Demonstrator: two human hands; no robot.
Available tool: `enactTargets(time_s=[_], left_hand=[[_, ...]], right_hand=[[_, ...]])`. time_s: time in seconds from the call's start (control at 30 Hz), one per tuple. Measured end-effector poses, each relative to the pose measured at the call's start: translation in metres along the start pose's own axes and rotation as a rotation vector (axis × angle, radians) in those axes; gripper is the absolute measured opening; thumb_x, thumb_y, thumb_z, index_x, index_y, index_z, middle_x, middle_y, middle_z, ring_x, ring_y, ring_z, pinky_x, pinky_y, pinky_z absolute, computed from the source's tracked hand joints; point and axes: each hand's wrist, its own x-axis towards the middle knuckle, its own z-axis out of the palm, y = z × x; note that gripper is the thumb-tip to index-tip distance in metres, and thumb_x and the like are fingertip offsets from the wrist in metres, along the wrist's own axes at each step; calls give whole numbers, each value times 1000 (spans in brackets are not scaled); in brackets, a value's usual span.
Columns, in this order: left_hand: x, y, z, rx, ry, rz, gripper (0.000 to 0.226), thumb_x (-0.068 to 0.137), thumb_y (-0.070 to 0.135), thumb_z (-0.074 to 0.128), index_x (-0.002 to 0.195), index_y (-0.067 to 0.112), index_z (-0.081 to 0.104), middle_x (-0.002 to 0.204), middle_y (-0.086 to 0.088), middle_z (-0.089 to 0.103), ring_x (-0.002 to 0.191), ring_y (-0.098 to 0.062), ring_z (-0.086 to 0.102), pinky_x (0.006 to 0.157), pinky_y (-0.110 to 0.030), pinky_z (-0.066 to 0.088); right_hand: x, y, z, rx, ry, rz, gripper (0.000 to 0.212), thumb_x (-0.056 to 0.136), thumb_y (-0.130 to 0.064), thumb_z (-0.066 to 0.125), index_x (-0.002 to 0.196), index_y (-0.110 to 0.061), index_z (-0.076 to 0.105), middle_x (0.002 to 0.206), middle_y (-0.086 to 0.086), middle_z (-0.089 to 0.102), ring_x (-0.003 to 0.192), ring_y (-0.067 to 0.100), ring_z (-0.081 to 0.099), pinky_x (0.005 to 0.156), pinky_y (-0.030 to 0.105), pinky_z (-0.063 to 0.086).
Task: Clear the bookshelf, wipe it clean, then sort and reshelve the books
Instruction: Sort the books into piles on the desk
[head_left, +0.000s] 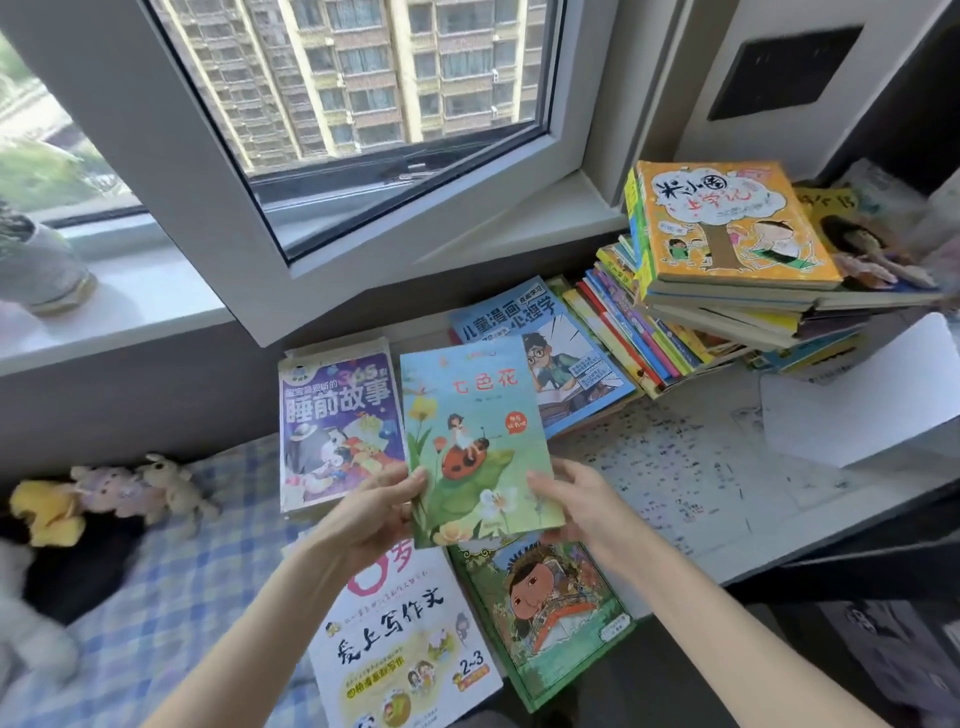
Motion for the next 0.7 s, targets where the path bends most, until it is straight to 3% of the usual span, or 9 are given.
enactTargets(time_s=[0.07, 0.13, 0.27, 0.33, 0.43, 0.53, 0.63, 0.7], left_hand=[[4, -2, 4, 47, -30, -1, 21, 93, 11, 53, 109, -1, 60, 98, -18, 70, 82, -26, 70, 65, -35, 59], [9, -3, 6, 251, 36, 23, 20, 97, 17, 52, 104, 1, 62, 97, -16, 71, 84, -24, 69, 70, -33, 58], [32, -5, -10, 802, 393, 197, 32, 99, 33, 49, 93, 7, 67, 91, -6, 70, 81, -19, 65, 79, -35, 55], [44, 2, -12, 654, 470, 248, 31, 99, 28, 49, 86, 5, 66, 83, -8, 68, 72, -20, 64, 75, -37, 57], [60, 18, 2, 378, 382, 161, 37, 99, 38, 47, 96, 5, 63, 89, -12, 69, 79, -22, 68, 72, -30, 57], [77, 31, 16, 489, 333, 105, 44, 91, 53, 53, 109, 14, 56, 106, -9, 66, 92, -22, 67, 76, -32, 57], [84, 39, 16, 466, 432, 136, 27, 87, 19, 68, 108, 4, 58, 108, -13, 67, 76, -16, 64, 56, -24, 48], [84, 45, 10, 402, 499, 190, 14, 86, 6, 65, 99, 1, 61, 100, -17, 69, 70, -19, 63, 57, -27, 50]], right_hand=[[6, 8, -3, -67, 104, -57, 25, 92, -5, 61, 117, -6, 61, 101, 4, 73, 87, 19, 70, 68, 30, 58], [7, 11, -4, -100, 154, -118, 23, 92, -2, 60, 112, -10, 63, 97, -1, 74, 90, 18, 70, 77, 33, 57], [5, 6, 1, -306, 215, -282, 30, 94, -4, 57, 96, -33, 59, 93, -16, 69, 86, 1, 65, 72, 17, 52], [9, 4, -3, -393, 226, -317, 29, 94, -4, 57, 99, -33, 58, 95, -19, 66, 88, -4, 62, 70, 13, 50], [18, -3, -7, -336, 177, -281, 25, 93, -2, 57, 105, -24, 60, 96, -15, 67, 84, -6, 64, 68, 12, 51], [35, -11, -9, -272, 178, -231, 22, 93, -1, 57, 107, -16, 64, 94, -8, 71, 80, 0, 67, 67, 17, 54], [56, -17, -9, -279, 125, -130, 22, 93, -6, 59, 114, -7, 67, 96, -3, 73, 84, 11, 69, 73, 28, 57], [68, -22, -11, -591, 221, -182, 28, 94, -27, 60, 117, -13, 65, 110, -1, 70, 96, 13, 66, 85, 33, 54]])
